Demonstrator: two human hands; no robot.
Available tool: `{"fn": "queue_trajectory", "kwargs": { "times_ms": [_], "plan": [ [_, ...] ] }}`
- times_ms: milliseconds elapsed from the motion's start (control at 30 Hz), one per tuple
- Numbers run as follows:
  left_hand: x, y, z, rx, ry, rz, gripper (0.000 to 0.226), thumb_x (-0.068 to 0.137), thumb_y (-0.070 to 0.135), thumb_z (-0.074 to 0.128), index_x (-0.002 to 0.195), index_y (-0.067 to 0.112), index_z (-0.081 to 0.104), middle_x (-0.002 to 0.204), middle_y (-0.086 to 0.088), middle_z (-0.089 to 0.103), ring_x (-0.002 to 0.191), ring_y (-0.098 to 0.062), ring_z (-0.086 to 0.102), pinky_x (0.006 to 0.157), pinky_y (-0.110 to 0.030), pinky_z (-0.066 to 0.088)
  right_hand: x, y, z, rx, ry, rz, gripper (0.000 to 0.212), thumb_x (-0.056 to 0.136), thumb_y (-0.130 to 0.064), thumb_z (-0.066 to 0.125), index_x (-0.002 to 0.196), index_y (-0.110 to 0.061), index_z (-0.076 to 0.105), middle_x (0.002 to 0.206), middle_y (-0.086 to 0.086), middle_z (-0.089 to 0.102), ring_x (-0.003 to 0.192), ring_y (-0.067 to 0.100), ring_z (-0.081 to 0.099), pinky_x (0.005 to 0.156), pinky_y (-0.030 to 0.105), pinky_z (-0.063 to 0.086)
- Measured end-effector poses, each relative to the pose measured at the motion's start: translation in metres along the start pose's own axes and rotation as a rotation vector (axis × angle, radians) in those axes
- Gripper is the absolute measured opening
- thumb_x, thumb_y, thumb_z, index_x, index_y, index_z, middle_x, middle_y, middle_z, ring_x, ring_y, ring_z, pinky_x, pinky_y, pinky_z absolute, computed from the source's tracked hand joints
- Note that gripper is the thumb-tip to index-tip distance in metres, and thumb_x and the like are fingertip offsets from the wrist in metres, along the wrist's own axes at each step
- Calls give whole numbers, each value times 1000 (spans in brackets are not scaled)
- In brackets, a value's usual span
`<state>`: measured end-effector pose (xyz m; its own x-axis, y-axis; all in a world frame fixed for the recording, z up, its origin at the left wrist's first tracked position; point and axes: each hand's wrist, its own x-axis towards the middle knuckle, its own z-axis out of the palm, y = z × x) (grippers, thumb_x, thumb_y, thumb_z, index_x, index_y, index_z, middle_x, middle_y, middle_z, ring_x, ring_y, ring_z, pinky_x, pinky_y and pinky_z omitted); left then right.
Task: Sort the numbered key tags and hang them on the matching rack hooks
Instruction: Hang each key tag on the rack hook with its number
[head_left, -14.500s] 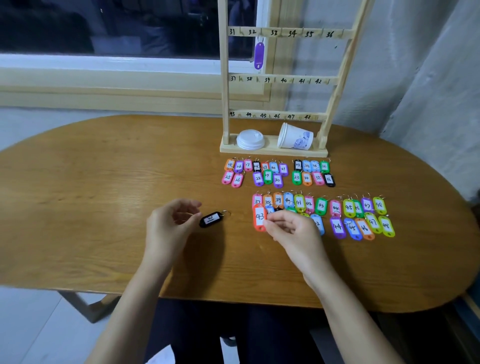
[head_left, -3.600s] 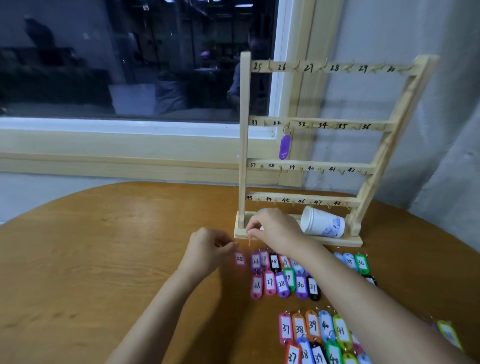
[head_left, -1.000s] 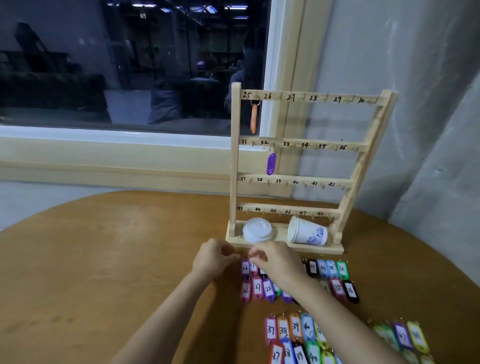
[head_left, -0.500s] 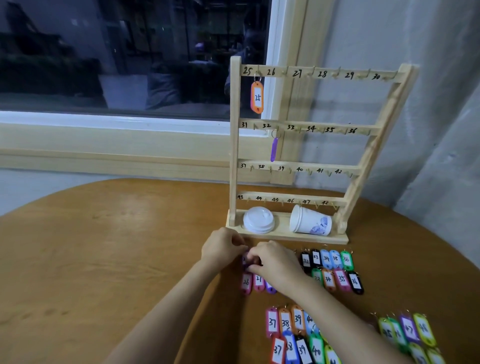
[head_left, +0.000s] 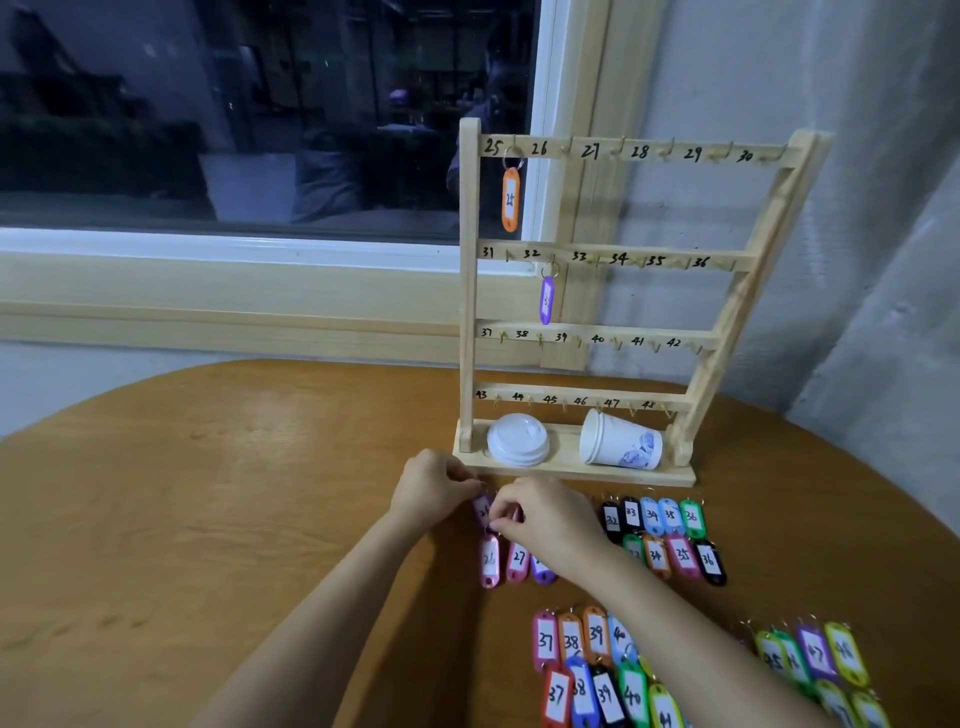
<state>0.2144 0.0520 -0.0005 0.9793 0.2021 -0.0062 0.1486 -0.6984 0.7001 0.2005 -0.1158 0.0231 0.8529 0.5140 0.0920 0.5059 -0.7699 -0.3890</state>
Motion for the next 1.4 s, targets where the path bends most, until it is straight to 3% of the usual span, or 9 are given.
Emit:
{"fn": "queue_trajectory", "kwargs": {
  "times_ms": [267,400,500,567,667,800,867,1100,1400],
  "plan": [
    [-1,30,-49,-122,63,45,20,80,18,72,61,18,66,52,6,55,52,-7,45,44,-12,31,7,-11,-43,208,91,46,7,85,-34,66,81,-31,71,76,-19,66,69,-3,54,60,20,41],
    [-6,73,-85,-236,110,162,20,82,20,71,63,17,67,55,5,59,52,-5,46,51,-18,34,15,-16,-90,249,207,27,6,83,-29,67,79,-29,72,71,-20,65,63,-4,52,57,22,40],
    [-11,114,-111,-359,136,251,9,83,17,70,76,12,71,72,-2,68,64,-7,55,56,-10,40,18,-20,-132,270,305,-1,6,83,-26,70,78,-30,72,64,-22,61,59,-8,52,56,16,37],
    [-11,143,-126,-460,150,301,4,83,13,70,79,12,71,77,-3,69,67,-5,58,58,-5,43,21,-22,-158,265,389,-14,5,82,-26,70,80,-29,73,66,-18,63,61,-4,52,60,21,42],
    [-7,180,-143,-516,213,365,2,82,12,71,80,11,72,77,-2,69,58,5,58,55,-6,44,27,-25,-191,252,518,-29,5,82,-27,70,79,-30,72,67,-16,64,63,-2,52,59,25,42],
    [3,215,-153,-546,288,388,9,83,16,70,81,8,74,84,-13,72,70,-10,62,68,-31,53,35,-33,-223,268,600,-63,9,83,-24,69,77,-31,70,68,-14,64,64,1,54,58,25,44],
    [9,226,-156,-575,327,389,9,83,16,71,79,8,74,85,-17,71,73,-18,59,70,-35,52,40,-36,-232,254,623,-72,12,83,-22,69,76,-32,68,67,-15,62,63,-1,52,56,22,40],
    [26,241,-150,-531,447,386,7,80,18,72,76,14,76,71,-2,73,75,-23,69,69,-35,56,54,-42,-245,238,669,-71,6,83,-28,68,77,-29,71,66,-13,59,63,3,49,53,23,34],
    [32,242,-147,-379,572,360,10,82,22,66,76,22,75,63,7,68,58,-10,60,54,-29,50,67,-52,-252,194,752,-55,9,85,-27,64,77,-26,70,66,-8,60,66,10,53,52,22,37]
  ]
}}
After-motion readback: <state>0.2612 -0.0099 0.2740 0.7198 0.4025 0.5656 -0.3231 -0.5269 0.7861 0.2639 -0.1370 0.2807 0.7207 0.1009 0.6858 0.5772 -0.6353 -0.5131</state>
